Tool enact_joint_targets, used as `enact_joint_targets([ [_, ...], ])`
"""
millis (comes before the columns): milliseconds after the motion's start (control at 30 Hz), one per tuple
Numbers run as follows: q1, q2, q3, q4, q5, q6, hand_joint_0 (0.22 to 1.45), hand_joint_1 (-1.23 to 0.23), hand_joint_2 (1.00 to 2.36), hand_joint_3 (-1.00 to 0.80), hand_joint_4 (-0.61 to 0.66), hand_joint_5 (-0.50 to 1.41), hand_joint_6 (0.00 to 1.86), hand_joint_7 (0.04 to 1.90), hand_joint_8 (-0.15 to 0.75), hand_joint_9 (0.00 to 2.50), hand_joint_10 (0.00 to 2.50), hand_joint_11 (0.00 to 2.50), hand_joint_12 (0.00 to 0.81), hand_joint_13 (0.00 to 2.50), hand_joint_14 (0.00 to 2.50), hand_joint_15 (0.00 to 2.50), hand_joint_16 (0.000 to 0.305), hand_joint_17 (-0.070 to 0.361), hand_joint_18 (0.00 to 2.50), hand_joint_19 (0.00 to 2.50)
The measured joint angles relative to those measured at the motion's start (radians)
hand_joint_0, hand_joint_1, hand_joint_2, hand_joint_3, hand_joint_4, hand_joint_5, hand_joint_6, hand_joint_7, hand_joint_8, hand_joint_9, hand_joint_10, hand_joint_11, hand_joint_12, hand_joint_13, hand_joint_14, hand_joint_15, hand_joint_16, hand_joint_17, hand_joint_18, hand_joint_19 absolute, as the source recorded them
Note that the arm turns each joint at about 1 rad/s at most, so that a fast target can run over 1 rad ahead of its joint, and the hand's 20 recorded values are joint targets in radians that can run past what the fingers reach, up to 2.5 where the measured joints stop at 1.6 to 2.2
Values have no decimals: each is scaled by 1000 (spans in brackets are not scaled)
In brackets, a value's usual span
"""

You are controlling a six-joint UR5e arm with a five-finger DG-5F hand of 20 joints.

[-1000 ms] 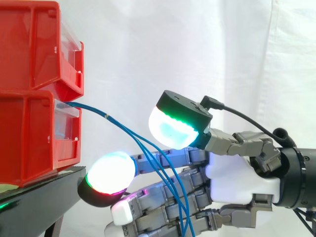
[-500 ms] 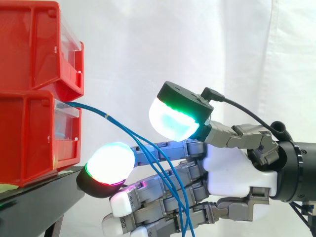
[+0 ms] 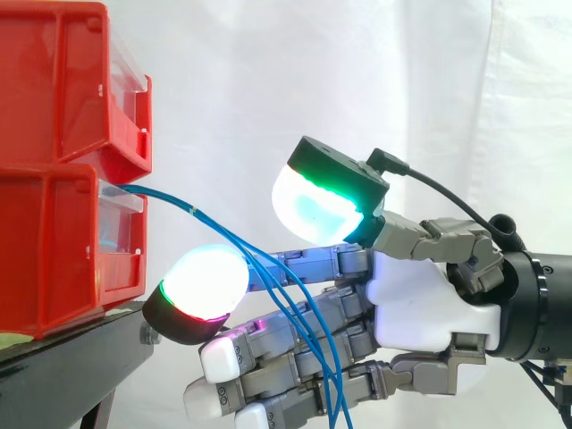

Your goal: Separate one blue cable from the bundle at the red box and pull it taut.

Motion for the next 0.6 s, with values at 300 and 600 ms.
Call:
enact_joint_targets([
  [300,-11,0,3,-2,-11,-14,588,-629,1008,-399,209,-192,502,1077,261,561,15,514,353,495,12,300,47,107,358,544],
  [600,-12,-23,14,2,-21,-8,586,-629,1008,-396,203,-188,502,1107,262,564,17,525,354,496,12,301,47,107,360,543],
])
